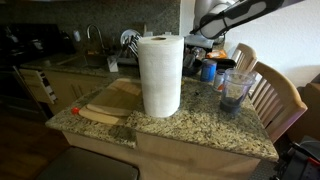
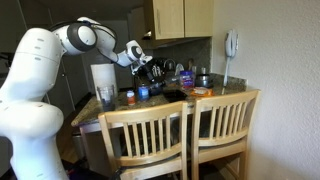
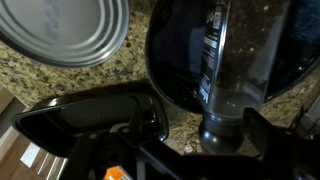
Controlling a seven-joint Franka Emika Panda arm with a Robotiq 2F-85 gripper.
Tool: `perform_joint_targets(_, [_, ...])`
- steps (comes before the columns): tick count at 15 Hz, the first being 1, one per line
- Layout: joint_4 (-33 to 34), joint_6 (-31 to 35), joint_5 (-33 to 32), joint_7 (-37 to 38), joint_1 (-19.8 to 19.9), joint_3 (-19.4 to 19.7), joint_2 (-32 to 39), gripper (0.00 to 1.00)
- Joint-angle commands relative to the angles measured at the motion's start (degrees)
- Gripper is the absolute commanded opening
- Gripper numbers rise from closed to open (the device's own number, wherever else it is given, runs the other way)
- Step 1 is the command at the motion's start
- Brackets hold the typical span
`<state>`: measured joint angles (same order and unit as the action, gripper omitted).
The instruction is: Place the glass jar in the black bowl
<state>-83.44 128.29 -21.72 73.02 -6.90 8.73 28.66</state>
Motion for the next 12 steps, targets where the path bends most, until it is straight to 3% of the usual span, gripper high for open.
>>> perform_joint_targets(1, [0.8,-0.2,0.2,-0.1,-0.3,0.5,1.0,1.0])
perform_joint_targets(2, [1.3,-0.2,0.2,-0.1,-0.3,0.6,1.5,1.0])
perform_joint_targets(5, [0.9,8.1,0.7,3.5,-0.5,0.7,1.6,1.0])
perform_joint_targets(6, [1.8,4.3,0.6,1.2,-0.6,0.8,1.7,1.0])
perform_joint_targets(12, [1.5,5.5,0.0,1.5,-1.0,0.9,1.6,1.0])
